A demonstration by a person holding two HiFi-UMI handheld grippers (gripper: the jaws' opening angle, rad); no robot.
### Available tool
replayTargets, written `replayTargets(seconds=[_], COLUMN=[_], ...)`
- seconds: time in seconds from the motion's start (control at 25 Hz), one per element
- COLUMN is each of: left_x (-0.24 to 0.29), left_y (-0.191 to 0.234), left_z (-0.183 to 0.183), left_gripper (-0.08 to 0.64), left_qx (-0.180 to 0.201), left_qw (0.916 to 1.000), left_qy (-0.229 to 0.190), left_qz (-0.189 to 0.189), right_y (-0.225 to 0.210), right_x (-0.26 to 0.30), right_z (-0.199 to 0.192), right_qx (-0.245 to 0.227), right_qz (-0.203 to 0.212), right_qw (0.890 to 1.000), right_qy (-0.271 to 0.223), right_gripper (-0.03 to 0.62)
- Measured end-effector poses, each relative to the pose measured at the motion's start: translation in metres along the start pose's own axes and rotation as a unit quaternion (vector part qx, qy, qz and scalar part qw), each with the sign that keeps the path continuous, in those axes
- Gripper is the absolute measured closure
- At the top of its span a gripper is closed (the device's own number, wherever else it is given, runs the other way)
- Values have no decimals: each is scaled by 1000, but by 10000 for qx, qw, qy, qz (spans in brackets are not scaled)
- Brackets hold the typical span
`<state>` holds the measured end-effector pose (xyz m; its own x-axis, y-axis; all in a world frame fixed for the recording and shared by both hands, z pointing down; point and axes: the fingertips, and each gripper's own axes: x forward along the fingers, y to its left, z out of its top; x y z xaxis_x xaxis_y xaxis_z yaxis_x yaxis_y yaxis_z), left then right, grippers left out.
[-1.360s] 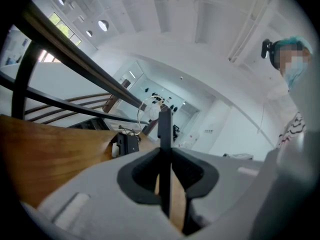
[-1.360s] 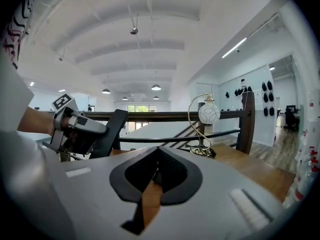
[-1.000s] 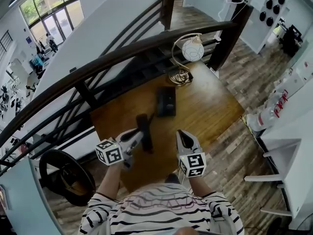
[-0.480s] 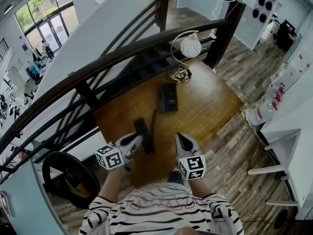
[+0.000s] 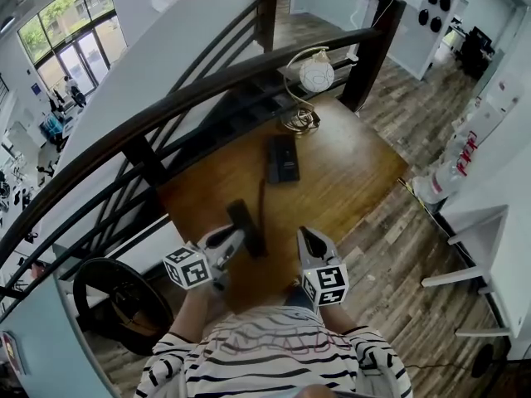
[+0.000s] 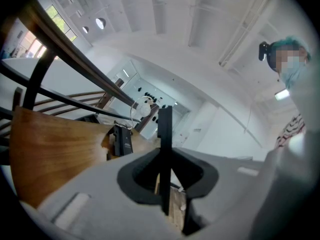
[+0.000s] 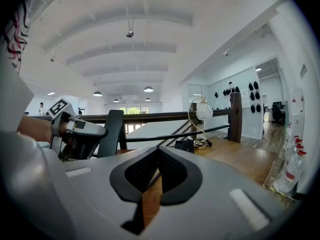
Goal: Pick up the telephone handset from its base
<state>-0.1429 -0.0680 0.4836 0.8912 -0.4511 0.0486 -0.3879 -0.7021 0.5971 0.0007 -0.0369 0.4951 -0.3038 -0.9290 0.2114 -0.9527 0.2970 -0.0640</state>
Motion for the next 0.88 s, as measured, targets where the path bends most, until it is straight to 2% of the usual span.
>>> replayTargets(seconds=[0.88], left_x=[-15], left_y=[-15], left_z=[-10], left_gripper=[491], left_qx=[59], left_qw=[10000], left_qy=[-16], left_qz=[-72], right_y=[12], right_x=[-21], right_z=[-9], right_qx=[-41], right_qz=[-182], right_qw=[9998], right_qy=[62], right_gripper=[592])
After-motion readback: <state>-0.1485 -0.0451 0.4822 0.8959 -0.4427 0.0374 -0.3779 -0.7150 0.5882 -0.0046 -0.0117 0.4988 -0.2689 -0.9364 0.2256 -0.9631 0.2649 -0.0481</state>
